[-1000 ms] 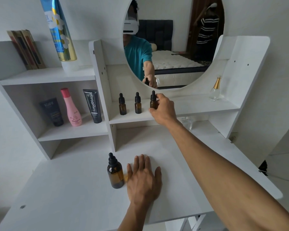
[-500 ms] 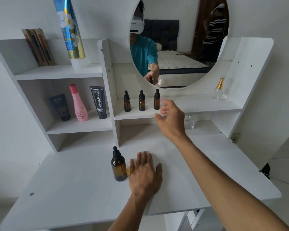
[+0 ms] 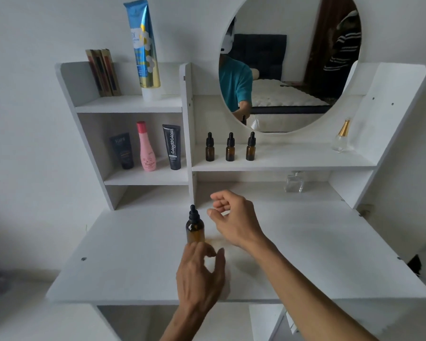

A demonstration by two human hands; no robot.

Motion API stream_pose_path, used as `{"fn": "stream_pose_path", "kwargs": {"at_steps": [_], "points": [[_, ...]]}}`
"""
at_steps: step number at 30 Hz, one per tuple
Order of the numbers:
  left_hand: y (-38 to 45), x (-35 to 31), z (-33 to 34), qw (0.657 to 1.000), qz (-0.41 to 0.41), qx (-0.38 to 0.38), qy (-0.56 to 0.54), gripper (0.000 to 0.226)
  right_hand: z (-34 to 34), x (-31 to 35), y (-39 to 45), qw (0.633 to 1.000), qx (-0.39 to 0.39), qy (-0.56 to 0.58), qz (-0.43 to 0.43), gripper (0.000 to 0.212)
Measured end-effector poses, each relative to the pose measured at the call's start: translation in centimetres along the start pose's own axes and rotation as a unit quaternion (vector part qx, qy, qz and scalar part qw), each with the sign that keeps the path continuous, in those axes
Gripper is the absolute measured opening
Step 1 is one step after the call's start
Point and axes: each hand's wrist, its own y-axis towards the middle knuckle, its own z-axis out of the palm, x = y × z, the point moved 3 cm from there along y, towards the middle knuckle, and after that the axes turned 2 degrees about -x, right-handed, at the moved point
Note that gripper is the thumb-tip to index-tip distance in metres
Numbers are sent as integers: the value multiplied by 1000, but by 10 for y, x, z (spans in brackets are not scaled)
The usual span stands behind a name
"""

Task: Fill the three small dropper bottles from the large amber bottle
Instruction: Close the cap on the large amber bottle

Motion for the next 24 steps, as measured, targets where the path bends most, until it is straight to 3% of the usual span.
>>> {"fn": "stream_pose_path", "kwargs": {"at_steps": [4, 6, 9, 13, 19, 24], "points": [[13, 20, -24, 992, -100, -76, -21, 36, 13, 14, 2, 998, 48, -29, -10, 40], [24, 31, -22, 987, -152, -33, -29, 57, 20, 20, 2, 995, 90, -49, -12, 48], [36, 39, -14, 985, -150, 62, -65, 81, 26, 27, 6, 984, 149, -90, -27, 58], [43, 40, -6, 979, -134, 116, -104, 62, 28, 38, 15, 969, 187, -155, -47, 50], [42, 38, -1, 975, -144, 96, -140, 44, 23, 48, 26, 950, 214, -216, -69, 25], [37, 38, 3, 968, -151, 92, -179, 38, 22, 45, 22, 951, 209, -219, -62, 34]]}}
